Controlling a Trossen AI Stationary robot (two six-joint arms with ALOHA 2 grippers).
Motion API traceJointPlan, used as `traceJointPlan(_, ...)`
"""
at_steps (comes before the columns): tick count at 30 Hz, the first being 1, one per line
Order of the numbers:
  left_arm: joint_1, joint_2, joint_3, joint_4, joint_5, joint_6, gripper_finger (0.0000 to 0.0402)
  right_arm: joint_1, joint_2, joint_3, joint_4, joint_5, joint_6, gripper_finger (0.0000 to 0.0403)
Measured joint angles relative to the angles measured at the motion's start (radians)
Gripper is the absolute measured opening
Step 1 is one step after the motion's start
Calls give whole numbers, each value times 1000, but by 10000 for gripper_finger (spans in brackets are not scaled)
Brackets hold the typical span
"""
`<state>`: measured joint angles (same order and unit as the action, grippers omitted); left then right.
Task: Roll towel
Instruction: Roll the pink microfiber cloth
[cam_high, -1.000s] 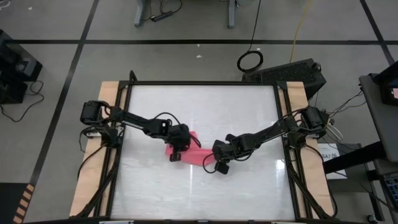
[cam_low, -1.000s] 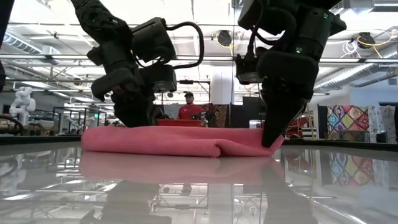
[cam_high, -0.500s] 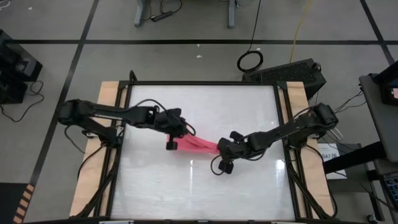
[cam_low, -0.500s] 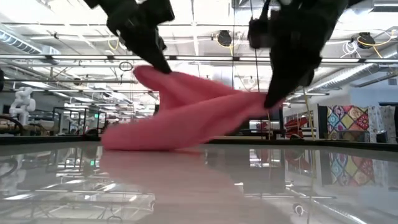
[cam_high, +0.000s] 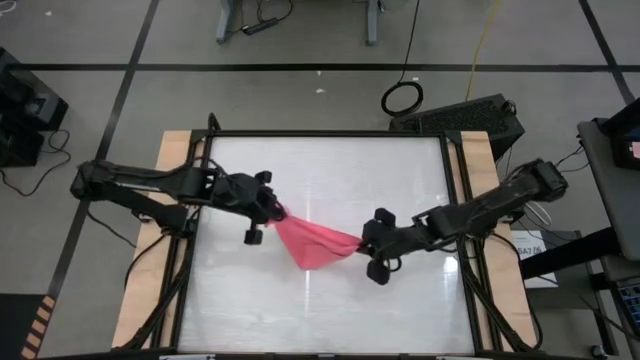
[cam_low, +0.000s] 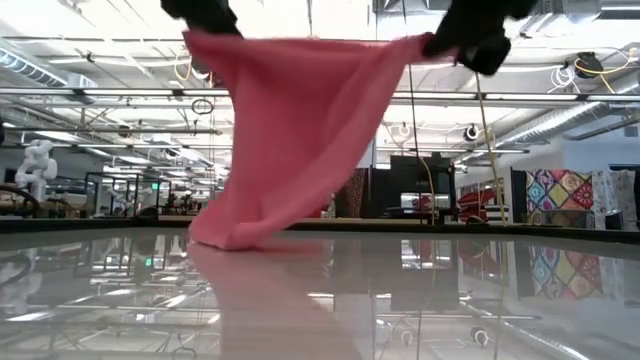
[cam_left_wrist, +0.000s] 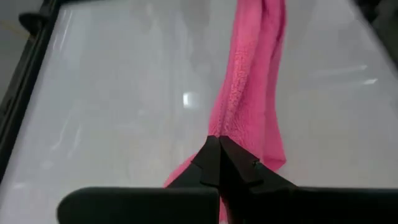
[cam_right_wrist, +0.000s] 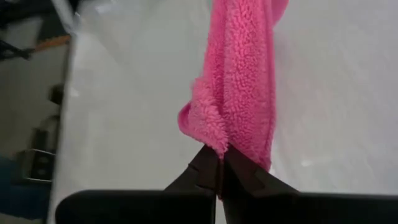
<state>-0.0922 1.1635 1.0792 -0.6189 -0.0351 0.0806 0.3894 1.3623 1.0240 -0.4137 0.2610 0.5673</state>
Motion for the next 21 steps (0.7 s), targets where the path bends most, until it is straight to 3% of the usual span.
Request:
traceJointPlan(11, -133, -21, 221, -56, 106, -22, 0, 39, -15, 210, -40, -136, -185, 0)
traceJointPlan(17, -71, 124, 222, -248, -132, 16, 2, -28, 19, 242, -351, -35, -139, 3)
traceJointPlan(21, 0, 285, 222, -222, -154, 43, 32, -108, 77, 233, -595, -21, -65, 23)
